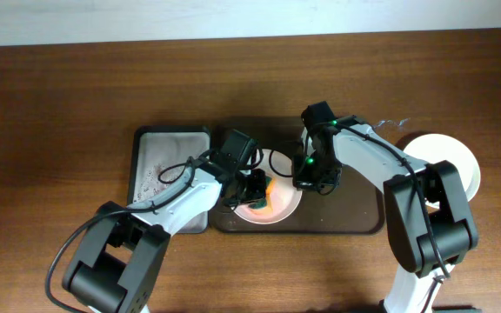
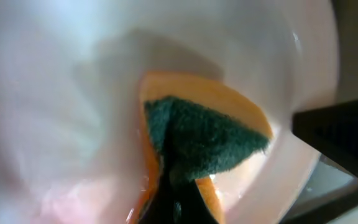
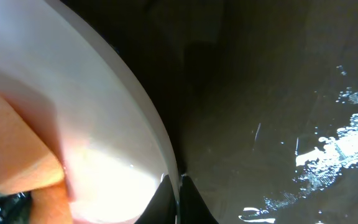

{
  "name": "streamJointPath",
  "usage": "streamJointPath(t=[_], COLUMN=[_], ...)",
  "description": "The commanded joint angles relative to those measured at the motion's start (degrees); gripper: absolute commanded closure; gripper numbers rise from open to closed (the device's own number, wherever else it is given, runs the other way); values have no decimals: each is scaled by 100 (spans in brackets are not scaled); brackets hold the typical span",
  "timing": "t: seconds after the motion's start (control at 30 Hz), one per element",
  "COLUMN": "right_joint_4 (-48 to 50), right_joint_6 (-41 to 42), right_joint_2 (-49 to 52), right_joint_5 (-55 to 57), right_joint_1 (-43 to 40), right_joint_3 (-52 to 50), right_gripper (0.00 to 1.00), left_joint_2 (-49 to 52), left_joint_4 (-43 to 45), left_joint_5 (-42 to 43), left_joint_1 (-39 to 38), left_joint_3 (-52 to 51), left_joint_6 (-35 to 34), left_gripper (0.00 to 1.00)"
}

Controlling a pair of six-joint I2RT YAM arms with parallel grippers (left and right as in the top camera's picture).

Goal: Clean dirty plates on tray and stack at the side
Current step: 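Scrub the stained plate with the sponge in the left gripper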

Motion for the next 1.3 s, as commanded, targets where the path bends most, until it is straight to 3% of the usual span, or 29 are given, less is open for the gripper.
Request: streamJointPath(t=[0.0,0.1,0.4,0.57,0.73,0.97,1.07,1.13,1.27], right_joint_4=[-24,-24,-4,48,42,37,37,42,39], right_joint_6=[20,20,17,17,17,17,17,17,17], right_joint_2=[52,52,52,52,52,52,52,52,52], right_joint_5=[160,160,162,162,160,160,160,162,160], right_joint_1=[33,33,31,33,33,33,33,33,33], right_joint_3=[-22,-22,-22,-22,-22,-22,-22,-22,-22], right_gripper=[96,96,96,96,96,96,96,96,96], left_joint_2=[90,-63,-704,-903,-627,365,393,393,415], left_joint_4=[-155,-385,-1425,-2553,-2568,-2562,-2538,-2518,-2249], left_joint_5=[-1082,-1672,-1762,-3386,-3316,-2782,-3003,-3126,-2868], left_joint_1=[72,210,306,820,1388,1403,1405,1449,1591], left_joint_3=[61,289,1110,1091,1058,1054,1054,1054,1054], left_joint_6=[33,313,911,968,1652,2057,2057,2055,1836], left_gripper=[100,100,100,100,100,100,57,49,50])
